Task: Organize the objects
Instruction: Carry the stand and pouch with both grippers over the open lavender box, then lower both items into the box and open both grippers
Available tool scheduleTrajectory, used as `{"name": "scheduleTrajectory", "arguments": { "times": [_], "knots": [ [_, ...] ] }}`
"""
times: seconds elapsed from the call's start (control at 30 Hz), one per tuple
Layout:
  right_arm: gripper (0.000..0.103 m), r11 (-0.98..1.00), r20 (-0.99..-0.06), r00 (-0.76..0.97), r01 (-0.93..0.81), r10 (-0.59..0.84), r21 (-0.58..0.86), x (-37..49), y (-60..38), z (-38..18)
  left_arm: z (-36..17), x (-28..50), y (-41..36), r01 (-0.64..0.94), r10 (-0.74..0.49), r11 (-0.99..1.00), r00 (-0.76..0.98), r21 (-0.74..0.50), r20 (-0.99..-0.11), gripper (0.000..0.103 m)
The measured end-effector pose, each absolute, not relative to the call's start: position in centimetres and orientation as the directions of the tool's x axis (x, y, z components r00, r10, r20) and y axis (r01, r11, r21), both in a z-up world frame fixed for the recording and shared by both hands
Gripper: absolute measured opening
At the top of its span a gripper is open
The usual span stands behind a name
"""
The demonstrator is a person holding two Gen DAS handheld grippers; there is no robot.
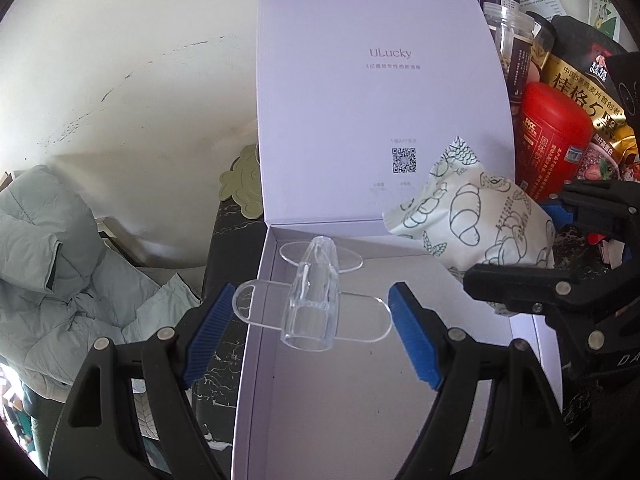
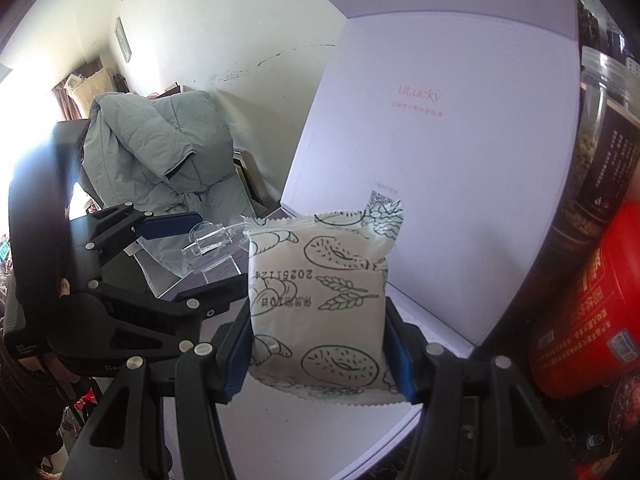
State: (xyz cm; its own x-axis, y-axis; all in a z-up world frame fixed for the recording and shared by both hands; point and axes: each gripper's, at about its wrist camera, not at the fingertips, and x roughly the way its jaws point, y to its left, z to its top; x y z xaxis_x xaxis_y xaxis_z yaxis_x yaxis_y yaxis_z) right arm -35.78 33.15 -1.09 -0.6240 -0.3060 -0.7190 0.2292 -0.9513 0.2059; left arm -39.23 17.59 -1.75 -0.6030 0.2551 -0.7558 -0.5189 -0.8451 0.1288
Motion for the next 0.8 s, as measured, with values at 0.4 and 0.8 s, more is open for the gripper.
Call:
{"name": "scheduleTrajectory", "arguments": {
  "times": [0.4, 0.8],
  "knots": [
    [0.059, -0.947, -0.776, -0.544, 0.216, -0.318, 0.237, -37.1, 32.6, -3.5, -3.9, -39.8, 19.0, -0.514, 0.206, -0.844, -0.571, 0.151, -0.795, 0.079],
    [0.06, -0.953, -0.822, -0.482, 0.179, -0.302, 0.245, -37.7, 32.6, -5.6, -4.9, -40.5, 18.7, -0.483, 0.177, -0.866, -0.54, 0.131, -0.823, 0.079]
  ]
}}
